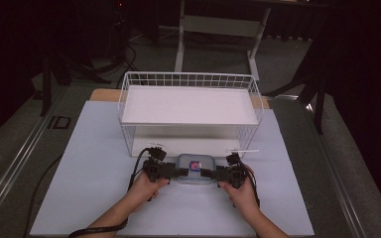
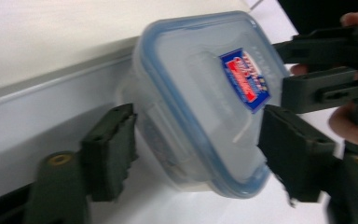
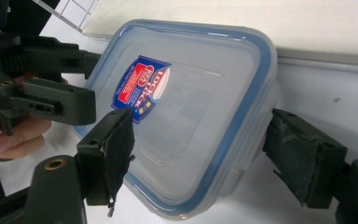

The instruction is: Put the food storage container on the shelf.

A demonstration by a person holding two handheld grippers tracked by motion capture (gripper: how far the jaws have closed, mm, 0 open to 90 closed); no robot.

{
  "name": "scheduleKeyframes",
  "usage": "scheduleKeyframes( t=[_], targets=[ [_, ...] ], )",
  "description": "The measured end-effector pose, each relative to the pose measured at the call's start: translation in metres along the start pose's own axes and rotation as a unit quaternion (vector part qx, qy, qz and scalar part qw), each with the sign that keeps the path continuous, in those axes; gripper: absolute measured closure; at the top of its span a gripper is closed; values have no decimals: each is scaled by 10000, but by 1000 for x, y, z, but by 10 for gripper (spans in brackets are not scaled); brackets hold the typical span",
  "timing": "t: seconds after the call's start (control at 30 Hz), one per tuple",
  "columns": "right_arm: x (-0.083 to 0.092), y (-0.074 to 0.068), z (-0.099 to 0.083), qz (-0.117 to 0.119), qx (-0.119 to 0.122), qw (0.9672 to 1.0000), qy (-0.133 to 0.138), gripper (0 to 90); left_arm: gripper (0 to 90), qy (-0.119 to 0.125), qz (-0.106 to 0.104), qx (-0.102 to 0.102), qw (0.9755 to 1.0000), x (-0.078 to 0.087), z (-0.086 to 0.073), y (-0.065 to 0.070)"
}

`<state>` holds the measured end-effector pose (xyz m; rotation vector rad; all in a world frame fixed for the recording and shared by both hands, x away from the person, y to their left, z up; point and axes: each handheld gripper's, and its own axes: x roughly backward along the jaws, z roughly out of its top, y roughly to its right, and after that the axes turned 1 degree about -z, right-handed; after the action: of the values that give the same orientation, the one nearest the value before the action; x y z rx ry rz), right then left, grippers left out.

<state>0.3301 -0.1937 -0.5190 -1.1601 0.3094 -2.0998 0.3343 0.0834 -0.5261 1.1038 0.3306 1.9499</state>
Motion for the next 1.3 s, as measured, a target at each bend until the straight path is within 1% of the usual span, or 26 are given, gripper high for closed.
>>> scheduleKeyframes(
  t=[0.1,0.2,0.3,0.37,0.47,0.5,0.53,0.57,0.63,0.67,0.73,0.77,0.8,0.83,0.87,0.9,0.97,1.03,1.1,1.2,1.27,1.3],
  targets=[
    [-1,-1,0,-18,-42,10000,-2,254,317,21,-37,68,10000,0,-1,0],
    [1,-2,-1,-23,-118,9999,11,267,330,75,-46,56,9999,0,-3,0],
    [1,-4,-2,-72,-57,10000,13,268,339,90,-29,26,10000,1,-5,2],
    [2,-6,-3,-114,12,9999,-2,270,344,79,14,-91,9999,2,-6,4],
    [4,-9,-5,-154,112,9998,20,272,351,88,84,-210,9997,4,-7,8],
    [4,-9,-6,-167,144,9998,33,274,357,104,88,-194,9997,5,-8,9],
    [5,-10,-6,-179,159,9997,42,286,379,160,67,-98,9998,7,-9,8],
    [6,-11,-6,-178,121,9997,80,319,417,199,19,-18,9998,9,-9,8],
    [10,-8,-5,-79,-38,9999,67,351,438,227,44,-129,9997,10,-12,9],
    [11,-8,-5,-69,10,10000,61,355,441,235,50,-131,9996,11,-13,10],
    [12,-11,-7,-134,92,9998,93,355,446,262,107,-189,9994,11,-14,13],
    [12,-11,-7,-134,92,9998,93,355,447,262,107,-189,9994,11,-14,13],
    [12,-12,-8,-147,117,9998,97,357,447,258,175,-237,9992,12,-15,15],
    [13,-12,-8,-148,94,9998,88,367,448,262,191,-254,9992,12,-15,16],
    [13,-12,-8,-149,93,9998,88,370,450,291,206,-254,9990,12,-16,17],
    [14,-13,-8,-151,104,9998,74,374,461,307,173,-186,9992,13,-16,16],
    [15,-13,-9,-116,48,9999,72,387,467,344,185,-201,9990,13,-17,18],
    [17,-12,-9,-77,21,9999,86,396,474,384,207,-149,9989,14,-18,19],
    [18,-14,-11,-109,54,9999,96,397,474,383,267,-167,9988,14,-19,22],
    [18,-15,-12,-126,74,9998,110,399,475,398,296,-100,9987,14,-19,24],
    [19,-16,-12,-131,1,9998,125,400,475,425,316,-64,9986,15,-20,25],
    [19,-17,-12,-148,24,9998,128,400,474,411,341,-79,9985,15,-19,25]
  ],
)
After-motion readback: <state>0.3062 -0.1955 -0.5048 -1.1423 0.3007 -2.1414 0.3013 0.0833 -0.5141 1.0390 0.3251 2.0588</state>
